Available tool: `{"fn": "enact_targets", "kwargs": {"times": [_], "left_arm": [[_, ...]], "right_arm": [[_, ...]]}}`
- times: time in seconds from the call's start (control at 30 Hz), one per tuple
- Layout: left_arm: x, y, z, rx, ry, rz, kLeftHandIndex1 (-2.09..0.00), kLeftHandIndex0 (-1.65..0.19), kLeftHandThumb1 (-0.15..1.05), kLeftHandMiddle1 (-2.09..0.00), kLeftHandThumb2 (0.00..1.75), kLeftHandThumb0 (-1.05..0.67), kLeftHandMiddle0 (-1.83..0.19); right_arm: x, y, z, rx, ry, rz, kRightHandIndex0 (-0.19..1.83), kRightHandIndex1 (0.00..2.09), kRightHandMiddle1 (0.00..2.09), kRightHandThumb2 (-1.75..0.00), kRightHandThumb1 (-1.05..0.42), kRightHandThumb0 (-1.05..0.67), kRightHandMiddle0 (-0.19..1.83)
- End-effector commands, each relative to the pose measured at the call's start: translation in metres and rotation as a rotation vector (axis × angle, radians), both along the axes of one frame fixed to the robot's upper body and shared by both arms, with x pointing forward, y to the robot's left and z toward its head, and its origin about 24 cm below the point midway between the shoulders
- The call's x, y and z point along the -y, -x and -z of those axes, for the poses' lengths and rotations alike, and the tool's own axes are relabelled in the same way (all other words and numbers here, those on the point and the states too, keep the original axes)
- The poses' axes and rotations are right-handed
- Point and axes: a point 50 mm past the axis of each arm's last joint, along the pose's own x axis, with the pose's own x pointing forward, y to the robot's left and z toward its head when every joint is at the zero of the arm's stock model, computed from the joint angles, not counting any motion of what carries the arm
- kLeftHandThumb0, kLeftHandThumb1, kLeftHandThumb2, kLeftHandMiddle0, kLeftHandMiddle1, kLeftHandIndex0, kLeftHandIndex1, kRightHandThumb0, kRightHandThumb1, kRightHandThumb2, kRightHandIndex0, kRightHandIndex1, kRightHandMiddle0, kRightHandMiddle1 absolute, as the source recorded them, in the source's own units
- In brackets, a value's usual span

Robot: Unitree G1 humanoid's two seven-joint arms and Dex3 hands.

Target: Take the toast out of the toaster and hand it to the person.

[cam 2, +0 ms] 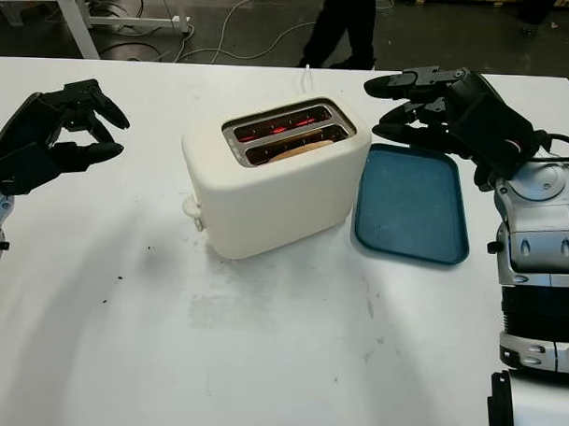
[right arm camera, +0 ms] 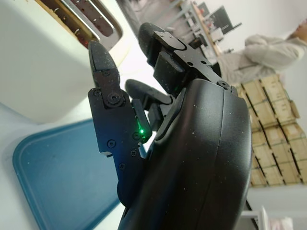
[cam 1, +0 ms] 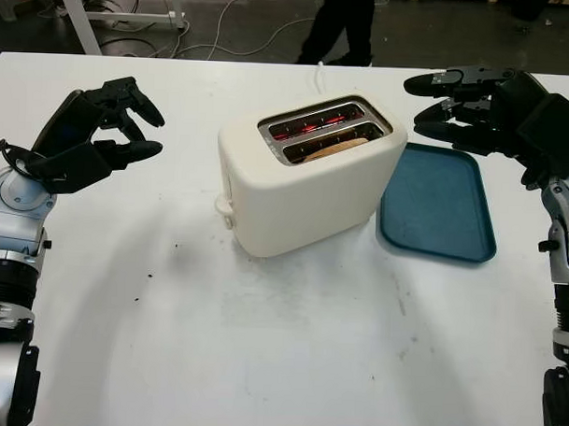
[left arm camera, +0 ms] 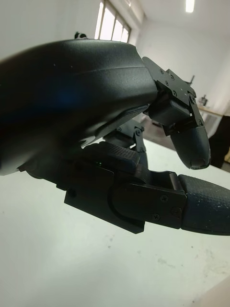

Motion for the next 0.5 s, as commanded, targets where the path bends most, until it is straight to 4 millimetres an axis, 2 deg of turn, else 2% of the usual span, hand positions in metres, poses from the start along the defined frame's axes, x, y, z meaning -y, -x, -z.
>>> {"fn": "enact_targets", "kwargs": {"times": [0.0,0.47], "left_arm": [[0.0015,-0.001,-0.0034,0.012,0.0,0.009,-1.35,-0.45,0.92,-1.36,0.25,-1.05,-0.62],[0.0011,-0.0009,-0.0032,0.012,-0.007,0.003,-1.36,-0.45,0.92,-1.36,0.25,-1.05,-0.63]], "right_arm": [[-0.0023,-0.0005,-0.0063,0.024,-0.001,-0.011,0.41,0.96,0.03,0.0,-0.86,-0.34,0.78],[-0.0019,-0.0004,-0.0055,0.02,-0.008,-0.012,0.41,0.96,0.03,0.0,-0.86,-0.36,0.78]]}}
